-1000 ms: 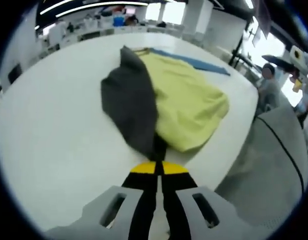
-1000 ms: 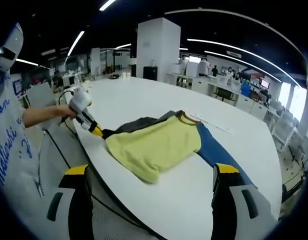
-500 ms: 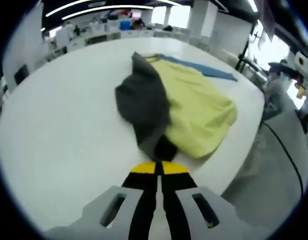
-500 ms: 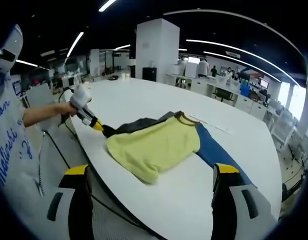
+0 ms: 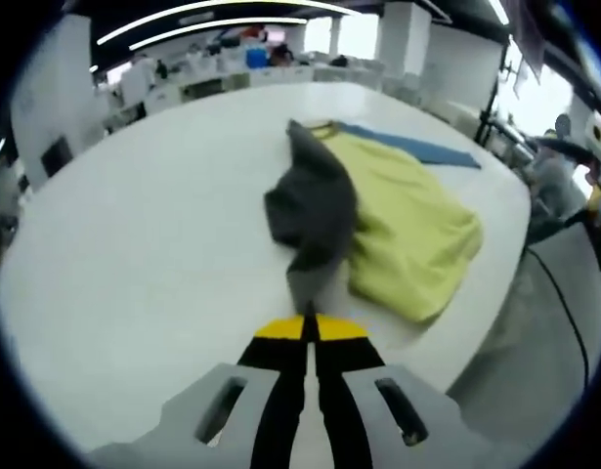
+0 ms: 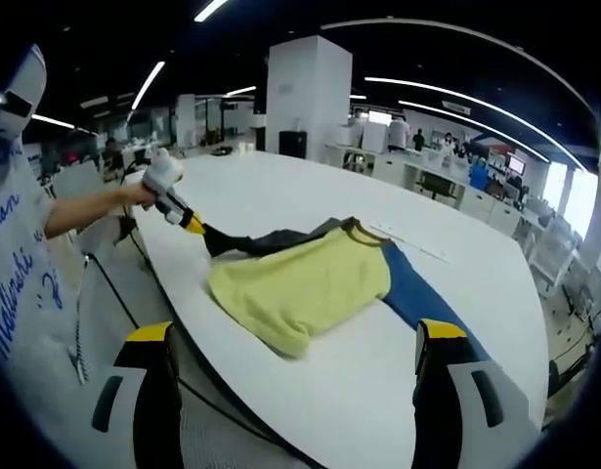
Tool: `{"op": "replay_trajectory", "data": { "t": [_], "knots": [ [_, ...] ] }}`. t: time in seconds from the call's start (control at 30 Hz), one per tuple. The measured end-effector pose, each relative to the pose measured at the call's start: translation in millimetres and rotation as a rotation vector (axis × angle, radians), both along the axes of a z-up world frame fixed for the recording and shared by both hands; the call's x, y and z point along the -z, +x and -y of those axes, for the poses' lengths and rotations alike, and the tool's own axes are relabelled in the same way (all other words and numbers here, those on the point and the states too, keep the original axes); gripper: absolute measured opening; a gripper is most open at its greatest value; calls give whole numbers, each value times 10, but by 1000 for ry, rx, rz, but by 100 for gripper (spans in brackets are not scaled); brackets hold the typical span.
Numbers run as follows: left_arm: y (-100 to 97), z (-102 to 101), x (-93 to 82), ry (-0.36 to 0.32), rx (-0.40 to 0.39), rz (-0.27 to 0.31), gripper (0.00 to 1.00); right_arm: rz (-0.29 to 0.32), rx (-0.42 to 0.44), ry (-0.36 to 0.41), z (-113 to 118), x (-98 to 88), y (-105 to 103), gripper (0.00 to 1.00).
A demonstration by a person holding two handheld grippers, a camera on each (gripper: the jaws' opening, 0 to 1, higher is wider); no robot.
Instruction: Fold the garment on the visible template until the final outline fits inside the template.
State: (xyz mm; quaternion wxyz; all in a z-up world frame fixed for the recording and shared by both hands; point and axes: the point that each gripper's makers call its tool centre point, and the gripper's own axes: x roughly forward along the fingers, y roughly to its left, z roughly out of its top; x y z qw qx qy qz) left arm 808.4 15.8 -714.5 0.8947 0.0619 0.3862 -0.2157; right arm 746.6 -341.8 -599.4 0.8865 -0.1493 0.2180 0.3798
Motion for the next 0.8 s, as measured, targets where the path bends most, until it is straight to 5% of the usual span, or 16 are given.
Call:
{"op": "replay_trajectory", "data": {
  "t": [0.8],
  "knots": [
    [325,-641,-198,57,-40,13,0,9,27,-22,-25,-13,1,100]
  ]
}}
